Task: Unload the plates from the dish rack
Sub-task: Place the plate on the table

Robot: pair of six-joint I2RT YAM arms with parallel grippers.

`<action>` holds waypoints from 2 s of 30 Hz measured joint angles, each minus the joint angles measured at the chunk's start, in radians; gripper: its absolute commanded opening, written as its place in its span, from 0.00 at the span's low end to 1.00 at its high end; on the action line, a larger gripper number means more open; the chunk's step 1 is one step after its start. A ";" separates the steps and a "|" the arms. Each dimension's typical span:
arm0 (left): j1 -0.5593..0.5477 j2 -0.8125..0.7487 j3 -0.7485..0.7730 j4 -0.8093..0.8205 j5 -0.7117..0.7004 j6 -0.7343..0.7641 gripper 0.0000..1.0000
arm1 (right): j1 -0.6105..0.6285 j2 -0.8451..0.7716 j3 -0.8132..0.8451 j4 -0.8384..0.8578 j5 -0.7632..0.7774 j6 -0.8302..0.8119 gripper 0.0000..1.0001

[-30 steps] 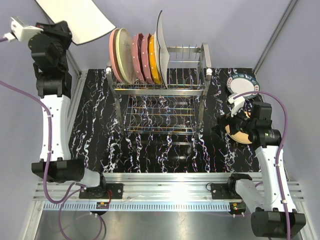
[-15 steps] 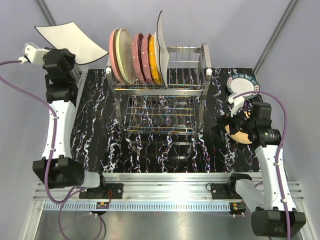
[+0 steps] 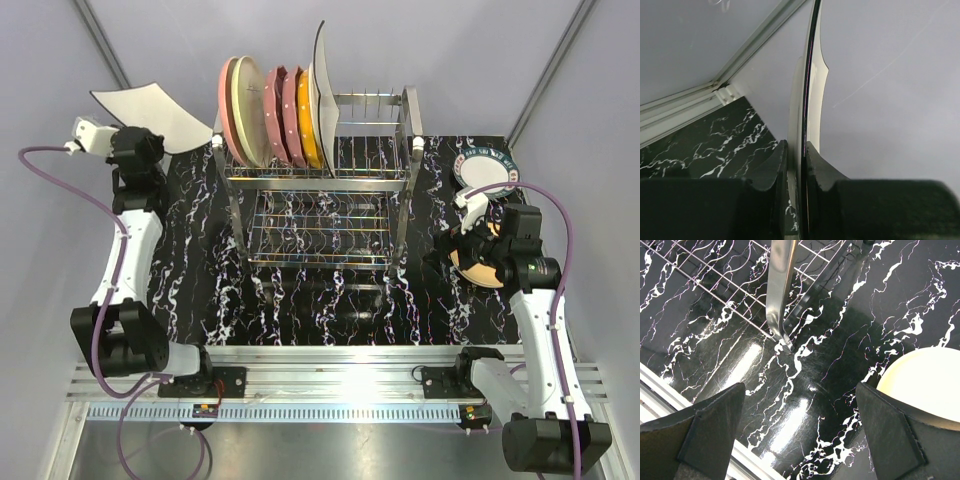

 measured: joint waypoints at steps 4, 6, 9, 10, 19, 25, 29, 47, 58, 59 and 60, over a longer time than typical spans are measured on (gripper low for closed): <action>0.000 0.000 -0.076 0.033 -0.023 -0.013 0.00 | 0.000 0.003 0.000 0.000 0.000 0.000 1.00; 0.000 0.000 -0.113 0.058 -0.036 -0.025 0.00 | 0.000 0.005 0.000 0.000 0.000 0.000 1.00; 0.000 0.000 -0.169 0.093 -0.060 -0.043 0.00 | 0.000 0.007 -0.001 0.000 0.001 0.000 1.00; 0.000 0.001 -0.188 0.108 -0.069 -0.052 0.00 | 0.000 0.008 -0.001 0.000 0.001 0.000 1.00; 0.000 0.070 -0.295 0.203 -0.118 -0.128 0.00 | 0.000 0.015 -0.002 0.000 0.001 -0.001 1.00; 0.000 0.134 -0.327 0.226 -0.116 -0.178 0.00 | 0.000 0.026 -0.002 0.000 0.002 -0.001 1.00; 0.000 0.179 -0.344 0.263 -0.116 -0.226 0.00 | 0.000 0.031 -0.002 0.000 0.002 -0.001 1.00; 0.000 0.354 -0.475 0.453 -0.083 -0.381 0.00 | 0.000 0.040 -0.005 -0.001 0.002 -0.007 1.00; 0.000 0.383 -0.542 0.557 -0.063 -0.469 0.00 | 0.000 0.040 -0.005 -0.001 0.002 -0.008 1.00; 0.000 0.383 -0.549 0.565 -0.061 -0.475 0.01 | 0.000 0.040 -0.005 -0.001 0.002 -0.008 1.00; 0.000 0.383 -0.556 0.572 -0.060 -0.481 0.05 | 0.000 0.040 -0.005 -0.001 0.002 -0.008 1.00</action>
